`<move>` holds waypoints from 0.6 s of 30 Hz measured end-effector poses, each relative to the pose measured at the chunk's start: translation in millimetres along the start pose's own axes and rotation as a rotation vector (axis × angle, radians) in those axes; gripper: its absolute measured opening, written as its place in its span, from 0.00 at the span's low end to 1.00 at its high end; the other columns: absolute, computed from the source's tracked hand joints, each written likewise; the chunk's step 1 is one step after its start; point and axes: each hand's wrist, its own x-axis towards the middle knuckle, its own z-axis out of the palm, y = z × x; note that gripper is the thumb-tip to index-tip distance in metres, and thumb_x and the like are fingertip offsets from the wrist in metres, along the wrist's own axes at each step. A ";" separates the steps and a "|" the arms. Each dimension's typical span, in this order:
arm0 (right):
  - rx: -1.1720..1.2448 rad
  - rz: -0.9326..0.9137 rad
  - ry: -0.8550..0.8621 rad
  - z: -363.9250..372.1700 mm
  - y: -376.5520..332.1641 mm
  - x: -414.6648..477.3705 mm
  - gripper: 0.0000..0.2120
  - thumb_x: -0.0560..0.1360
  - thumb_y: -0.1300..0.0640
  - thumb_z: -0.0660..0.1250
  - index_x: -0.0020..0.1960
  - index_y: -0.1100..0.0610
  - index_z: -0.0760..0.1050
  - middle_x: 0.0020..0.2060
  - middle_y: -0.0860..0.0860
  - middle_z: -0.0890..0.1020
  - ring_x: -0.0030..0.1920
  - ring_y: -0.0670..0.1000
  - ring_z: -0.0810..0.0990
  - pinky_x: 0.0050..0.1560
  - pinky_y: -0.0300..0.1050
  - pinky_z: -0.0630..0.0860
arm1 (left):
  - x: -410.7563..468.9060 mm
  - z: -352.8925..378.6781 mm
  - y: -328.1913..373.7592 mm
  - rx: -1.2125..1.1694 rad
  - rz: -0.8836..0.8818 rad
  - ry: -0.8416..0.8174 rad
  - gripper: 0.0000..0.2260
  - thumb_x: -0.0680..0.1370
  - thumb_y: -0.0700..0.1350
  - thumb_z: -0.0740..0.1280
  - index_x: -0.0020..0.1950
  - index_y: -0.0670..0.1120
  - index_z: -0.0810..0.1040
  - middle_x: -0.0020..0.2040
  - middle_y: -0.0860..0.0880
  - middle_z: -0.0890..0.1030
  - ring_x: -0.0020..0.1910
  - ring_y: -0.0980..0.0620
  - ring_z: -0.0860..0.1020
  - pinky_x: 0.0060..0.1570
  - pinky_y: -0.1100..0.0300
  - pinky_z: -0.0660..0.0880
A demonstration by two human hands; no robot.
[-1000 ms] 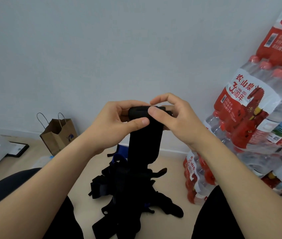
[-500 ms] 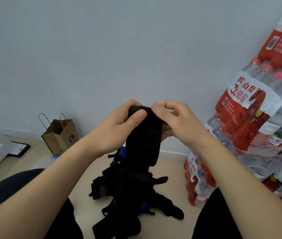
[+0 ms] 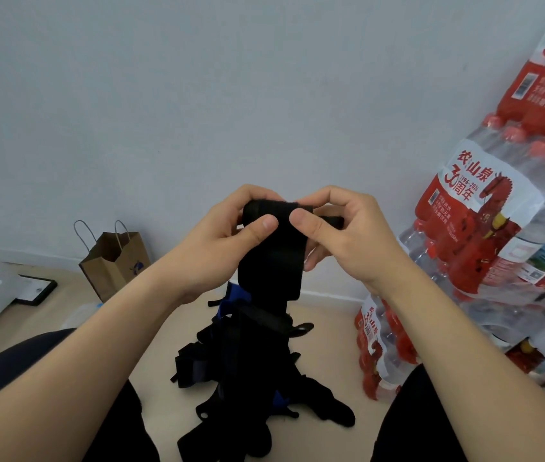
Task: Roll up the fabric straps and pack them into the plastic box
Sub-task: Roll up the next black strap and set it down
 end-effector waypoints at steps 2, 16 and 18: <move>-0.009 -0.053 0.072 1.9 -0.2 -0.9 0.11 0.75 0.55 0.80 0.54 0.58 0.84 0.43 0.57 0.89 0.34 0.63 0.88 0.35 0.51 0.86 | -0.2 1.5 -1.6 -0.066 -0.023 0.019 0.13 0.85 0.51 0.66 0.69 0.49 0.78 0.61 0.39 0.83 0.60 0.45 0.84 0.61 0.44 0.82; 0.095 0.023 0.028 4.8 -4.4 -3.4 0.09 0.79 0.60 0.78 0.59 0.60 0.87 0.47 0.61 0.89 0.48 0.62 0.90 0.47 0.53 0.88 | 0.9 1.7 -4.5 -0.113 -0.047 -0.045 0.16 0.83 0.51 0.68 0.70 0.48 0.76 0.63 0.39 0.82 0.60 0.43 0.83 0.59 0.36 0.79; -0.001 -0.040 0.062 4.4 -3.0 -4.2 0.13 0.74 0.62 0.82 0.58 0.56 0.87 0.47 0.54 0.90 0.51 0.56 0.90 0.54 0.51 0.87 | 1.1 -0.2 -3.1 -0.132 -0.077 -0.024 0.18 0.82 0.54 0.70 0.69 0.48 0.79 0.62 0.39 0.85 0.60 0.37 0.84 0.64 0.32 0.78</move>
